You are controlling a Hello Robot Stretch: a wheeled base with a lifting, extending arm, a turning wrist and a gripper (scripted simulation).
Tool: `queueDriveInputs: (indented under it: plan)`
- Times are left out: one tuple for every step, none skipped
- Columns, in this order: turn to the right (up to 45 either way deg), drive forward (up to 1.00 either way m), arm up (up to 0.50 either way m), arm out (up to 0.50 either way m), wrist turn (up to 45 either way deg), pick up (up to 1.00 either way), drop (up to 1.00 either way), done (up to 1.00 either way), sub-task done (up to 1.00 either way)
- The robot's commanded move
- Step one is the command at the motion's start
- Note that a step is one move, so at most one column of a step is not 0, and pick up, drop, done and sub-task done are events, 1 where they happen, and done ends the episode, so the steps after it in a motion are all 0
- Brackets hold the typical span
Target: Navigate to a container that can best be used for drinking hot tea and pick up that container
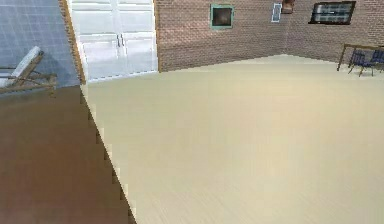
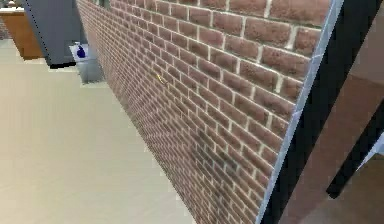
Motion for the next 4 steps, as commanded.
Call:
queueDriveInputs:
  plan:
    - [42.0,0.0,0.0,0.0,0.0,0.0,0.0,0.0,0.0]
    - [0.0,1.0,0.0,0.0,0.0,0.0,0.0,0.0,0.0]
    - [3.0,0.0,0.0,0.0,0.0,0.0,0.0,0.0,0.0]
    - [0.0,1.0,0.0,0.0,0.0,0.0,0.0,0.0,0.0]
